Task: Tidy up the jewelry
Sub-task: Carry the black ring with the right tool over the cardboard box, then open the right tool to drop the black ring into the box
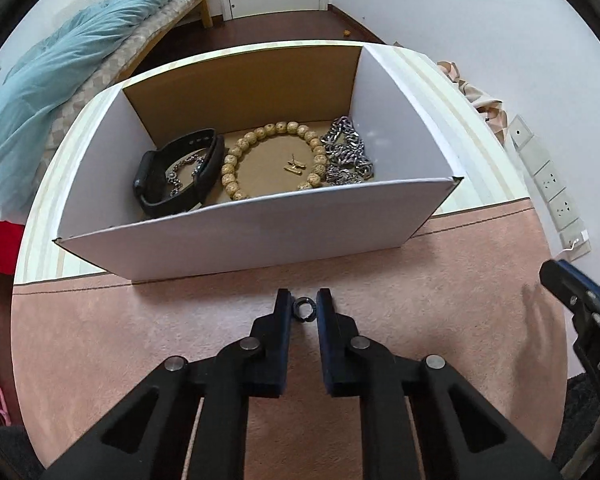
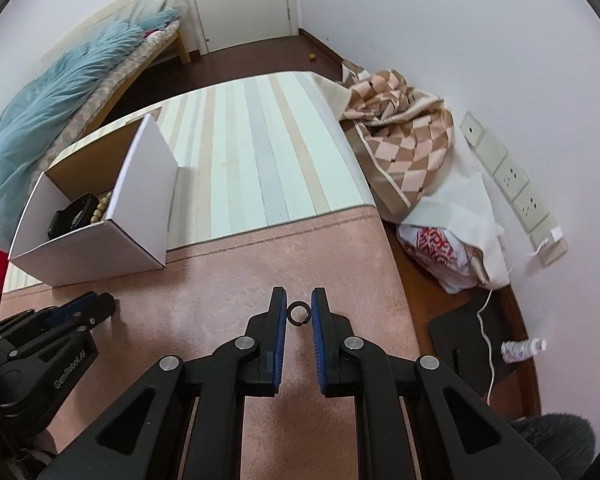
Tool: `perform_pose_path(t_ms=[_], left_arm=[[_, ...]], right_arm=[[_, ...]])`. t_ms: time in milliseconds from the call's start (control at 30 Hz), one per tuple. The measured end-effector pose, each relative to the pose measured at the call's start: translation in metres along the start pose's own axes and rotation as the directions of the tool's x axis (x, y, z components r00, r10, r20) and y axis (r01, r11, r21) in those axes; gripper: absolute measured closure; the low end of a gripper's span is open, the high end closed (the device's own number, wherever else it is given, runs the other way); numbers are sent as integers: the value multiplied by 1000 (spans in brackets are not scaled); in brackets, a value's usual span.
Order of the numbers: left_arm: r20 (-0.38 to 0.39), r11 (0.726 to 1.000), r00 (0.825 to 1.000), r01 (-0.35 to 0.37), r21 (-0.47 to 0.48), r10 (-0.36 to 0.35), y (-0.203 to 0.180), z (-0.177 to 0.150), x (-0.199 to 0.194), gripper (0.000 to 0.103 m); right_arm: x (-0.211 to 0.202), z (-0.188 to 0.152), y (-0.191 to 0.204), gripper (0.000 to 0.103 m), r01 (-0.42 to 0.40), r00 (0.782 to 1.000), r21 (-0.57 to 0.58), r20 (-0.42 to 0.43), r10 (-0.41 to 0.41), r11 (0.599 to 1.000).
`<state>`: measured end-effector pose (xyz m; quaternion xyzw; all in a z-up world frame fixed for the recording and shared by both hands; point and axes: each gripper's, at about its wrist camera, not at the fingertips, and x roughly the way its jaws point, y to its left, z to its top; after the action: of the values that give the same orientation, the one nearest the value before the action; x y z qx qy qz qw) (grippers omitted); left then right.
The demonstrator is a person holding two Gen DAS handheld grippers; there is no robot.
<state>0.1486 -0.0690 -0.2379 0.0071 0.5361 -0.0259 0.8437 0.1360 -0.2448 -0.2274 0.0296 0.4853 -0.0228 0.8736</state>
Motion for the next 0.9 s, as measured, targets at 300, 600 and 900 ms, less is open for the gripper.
perform_pose_path(t_ms=[300, 600, 900], left_arm=[[51, 998, 997, 59, -17, -58, 2, 2, -40, 93], [124, 983, 982, 157, -91, -146, 53, 63, -105, 93], [-32, 965, 979, 191, -181, -199, 103, 109, -58, 93]], right_arm=[[-30, 13, 10, 90, -70, 997, 1, 45, 70, 998], [-44, 69, 48, 90, -340, 940, 37, -2, 340, 940], [23, 127, 98, 90, -415, 886, 37, -212, 413, 909]])
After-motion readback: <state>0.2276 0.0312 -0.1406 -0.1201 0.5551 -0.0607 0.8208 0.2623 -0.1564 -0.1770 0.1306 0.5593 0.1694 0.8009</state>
